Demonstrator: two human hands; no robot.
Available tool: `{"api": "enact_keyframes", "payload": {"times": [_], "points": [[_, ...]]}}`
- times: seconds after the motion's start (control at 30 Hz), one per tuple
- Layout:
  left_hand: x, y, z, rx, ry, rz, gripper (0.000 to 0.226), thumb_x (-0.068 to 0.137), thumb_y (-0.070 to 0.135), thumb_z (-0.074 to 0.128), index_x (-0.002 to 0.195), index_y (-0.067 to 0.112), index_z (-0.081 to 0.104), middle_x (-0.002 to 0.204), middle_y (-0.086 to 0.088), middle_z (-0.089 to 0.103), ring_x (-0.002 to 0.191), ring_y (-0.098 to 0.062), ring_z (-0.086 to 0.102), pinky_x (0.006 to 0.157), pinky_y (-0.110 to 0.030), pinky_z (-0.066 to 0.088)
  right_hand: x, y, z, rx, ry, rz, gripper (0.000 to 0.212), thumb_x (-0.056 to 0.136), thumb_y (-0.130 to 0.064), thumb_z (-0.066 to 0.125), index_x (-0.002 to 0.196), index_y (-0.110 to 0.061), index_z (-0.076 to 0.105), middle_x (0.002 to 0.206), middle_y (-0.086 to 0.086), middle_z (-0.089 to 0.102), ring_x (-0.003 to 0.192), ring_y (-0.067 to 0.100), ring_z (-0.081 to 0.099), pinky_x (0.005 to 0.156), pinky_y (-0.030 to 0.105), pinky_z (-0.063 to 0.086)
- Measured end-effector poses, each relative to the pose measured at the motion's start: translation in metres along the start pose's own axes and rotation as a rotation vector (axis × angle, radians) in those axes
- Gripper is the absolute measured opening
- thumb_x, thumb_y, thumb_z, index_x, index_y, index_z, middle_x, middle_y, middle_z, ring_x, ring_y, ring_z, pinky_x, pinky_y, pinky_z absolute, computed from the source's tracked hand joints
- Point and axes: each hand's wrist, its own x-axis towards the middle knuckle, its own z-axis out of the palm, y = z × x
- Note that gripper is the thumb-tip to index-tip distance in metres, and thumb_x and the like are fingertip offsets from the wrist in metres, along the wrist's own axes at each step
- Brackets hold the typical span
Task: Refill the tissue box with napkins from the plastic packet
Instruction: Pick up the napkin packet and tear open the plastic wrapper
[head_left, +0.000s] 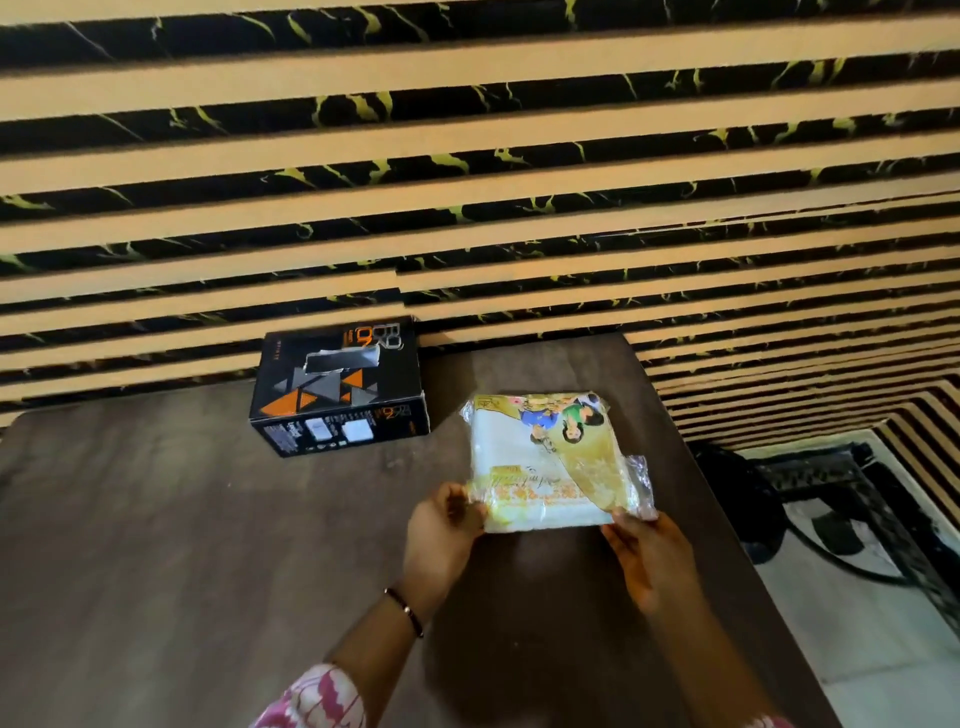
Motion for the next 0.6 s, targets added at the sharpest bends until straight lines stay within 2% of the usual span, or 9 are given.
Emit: {"api": "enact_keyframes", "payload": {"times": [0.1,0.2,0.3,0.43,0.53,0.6], "points": [[-0.046,-0.021,-0.022,0.035,0.018,0.036,0.02,0.072,0.033,0.065,0.084,0.016,0.064,0.083,-0.001,0.074,0.08,-0.02,0.071,0.078,-0.045,0.057,-0.039,0.028,-0.016,-0.018,-0.02,0.022,0.017,0.084,0.01,0.054,0.094,-0.004,0.057,0.095,0.011,0.062,0.086,0.021,0.06,0.075,0.03,0.05],[-0.082,-0.038,-0.042,0.045,0.053,0.045,0.024,0.066,0.042,0.063,0.08,0.022,0.062,0.074,0.005,0.073,0.072,-0.012,0.07,0.074,-0.039,0.057,-0.07,0.052,-0.024,-0.071,-0.047,0.032,0.022,0.084,0.008,0.055,0.102,-0.004,0.058,0.096,0.01,0.064,0.087,0.02,0.061,0.072,0.026,0.056],[-0.111,-0.052,-0.065,0.081,0.079,0.063,0.014,0.069,0.035,0.061,0.078,0.024,0.06,0.071,0.019,0.071,0.066,0.001,0.066,0.067,-0.029,0.054,-0.097,0.072,-0.027,-0.099,-0.085,0.046,0.02,0.083,0.009,0.056,0.098,-0.003,0.058,0.096,0.011,0.064,0.087,0.021,0.061,0.066,0.021,0.057],[-0.145,-0.072,-0.099,0.12,0.121,0.114,0.008,0.077,0.028,0.064,0.079,0.025,0.057,0.07,0.014,0.071,0.065,0.001,0.065,0.062,-0.021,0.052,-0.13,0.096,-0.022,-0.114,-0.124,0.038,0.017,0.082,0.013,0.054,0.087,-0.003,0.058,0.091,0.013,0.062,0.083,0.021,0.061,0.066,0.02,0.057],[-0.169,-0.087,-0.121,0.143,0.155,0.144,0.011,0.076,0.025,0.063,0.083,0.027,0.055,0.076,0.025,0.068,0.07,0.002,0.067,0.063,-0.018,0.053,-0.146,0.112,-0.014,-0.1,-0.138,0.022,0.017,0.082,0.014,0.053,0.091,0.0,0.057,0.091,0.016,0.062,0.081,0.022,0.061,0.062,0.018,0.058],[-0.179,-0.095,-0.132,0.183,0.167,0.156,0.02,0.079,0.014,0.068,0.083,0.029,0.056,0.077,0.029,0.067,0.071,0.004,0.067,0.063,-0.016,0.051,-0.149,0.123,-0.01,-0.126,-0.086,-0.024,0.023,0.08,0.015,0.055,0.093,-0.004,0.058,0.09,0.015,0.062,0.078,0.023,0.061,0.059,0.018,0.058]]}}
